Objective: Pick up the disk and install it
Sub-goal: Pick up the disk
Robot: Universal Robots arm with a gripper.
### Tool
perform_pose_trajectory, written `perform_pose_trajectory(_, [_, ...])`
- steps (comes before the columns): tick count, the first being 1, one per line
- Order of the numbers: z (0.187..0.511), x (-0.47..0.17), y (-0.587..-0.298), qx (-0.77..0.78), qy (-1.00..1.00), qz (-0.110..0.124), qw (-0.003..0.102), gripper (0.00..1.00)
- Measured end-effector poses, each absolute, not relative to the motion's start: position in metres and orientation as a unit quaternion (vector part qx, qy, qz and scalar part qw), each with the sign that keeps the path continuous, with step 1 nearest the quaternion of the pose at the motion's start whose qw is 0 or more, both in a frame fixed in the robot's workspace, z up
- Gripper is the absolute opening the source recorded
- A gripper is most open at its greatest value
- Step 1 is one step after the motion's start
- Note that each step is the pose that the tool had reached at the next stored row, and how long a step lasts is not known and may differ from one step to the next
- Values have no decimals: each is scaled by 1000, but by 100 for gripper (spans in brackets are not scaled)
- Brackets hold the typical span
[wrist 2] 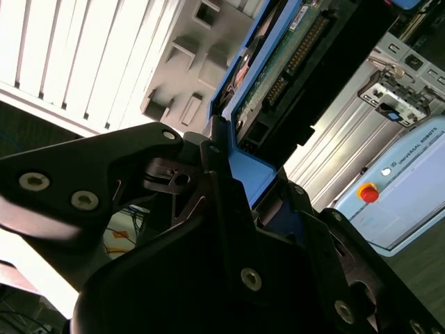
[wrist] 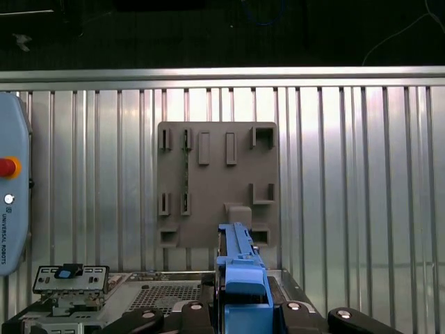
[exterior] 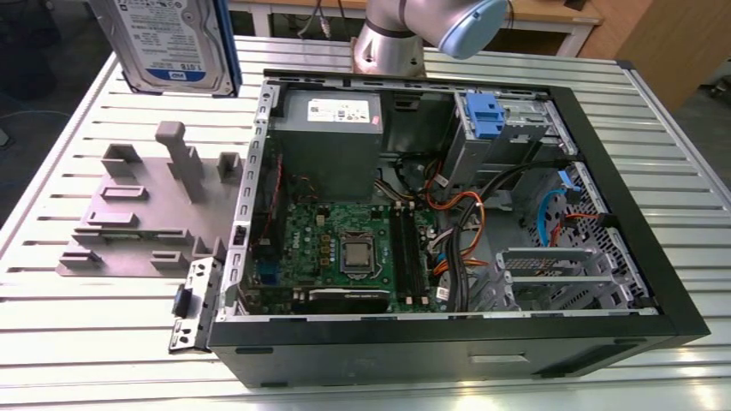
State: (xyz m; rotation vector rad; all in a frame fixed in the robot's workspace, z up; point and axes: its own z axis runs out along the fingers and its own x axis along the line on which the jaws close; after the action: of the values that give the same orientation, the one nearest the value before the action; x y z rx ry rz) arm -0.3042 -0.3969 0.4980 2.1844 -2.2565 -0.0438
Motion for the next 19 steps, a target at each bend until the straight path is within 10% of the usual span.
perform_pose_trajectory(19, [498, -300, -397, 696, -718, -14, 0, 36])
